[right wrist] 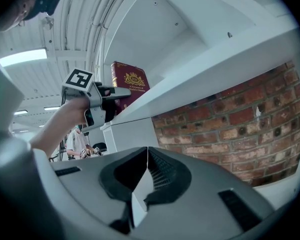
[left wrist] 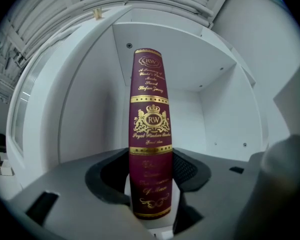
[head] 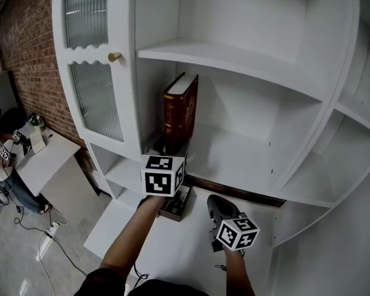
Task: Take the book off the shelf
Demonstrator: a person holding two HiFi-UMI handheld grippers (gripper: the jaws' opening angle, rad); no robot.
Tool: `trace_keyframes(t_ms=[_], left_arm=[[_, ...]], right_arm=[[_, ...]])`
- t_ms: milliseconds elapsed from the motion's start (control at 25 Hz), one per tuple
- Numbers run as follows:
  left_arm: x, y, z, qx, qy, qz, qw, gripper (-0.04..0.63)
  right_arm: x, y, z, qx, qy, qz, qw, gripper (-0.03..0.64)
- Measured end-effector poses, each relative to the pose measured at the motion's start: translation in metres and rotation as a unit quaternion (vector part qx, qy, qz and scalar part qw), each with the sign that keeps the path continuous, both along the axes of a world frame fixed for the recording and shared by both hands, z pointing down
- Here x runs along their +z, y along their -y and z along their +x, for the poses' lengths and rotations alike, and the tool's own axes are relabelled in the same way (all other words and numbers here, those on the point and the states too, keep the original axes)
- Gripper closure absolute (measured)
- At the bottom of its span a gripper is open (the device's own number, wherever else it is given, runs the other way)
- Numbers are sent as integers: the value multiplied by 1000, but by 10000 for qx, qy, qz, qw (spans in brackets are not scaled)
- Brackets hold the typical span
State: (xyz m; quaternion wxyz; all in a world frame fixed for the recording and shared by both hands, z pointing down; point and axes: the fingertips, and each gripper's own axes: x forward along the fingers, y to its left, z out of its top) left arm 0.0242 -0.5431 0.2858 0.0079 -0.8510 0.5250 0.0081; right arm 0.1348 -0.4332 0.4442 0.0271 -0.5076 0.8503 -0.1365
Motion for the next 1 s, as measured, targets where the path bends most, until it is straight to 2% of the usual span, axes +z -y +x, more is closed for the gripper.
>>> trace_keyframes(t_ms=[880, 1000], left_arm=[[-1, -6, 0, 83, 20, 211, 9997, 364], [-3, -7, -1, 109, -81, 225, 9997, 365]], right_arm=[[3, 1, -1, 0, 3, -34, 10000, 597], [2, 2, -1, 2, 7, -29, 10000, 597]])
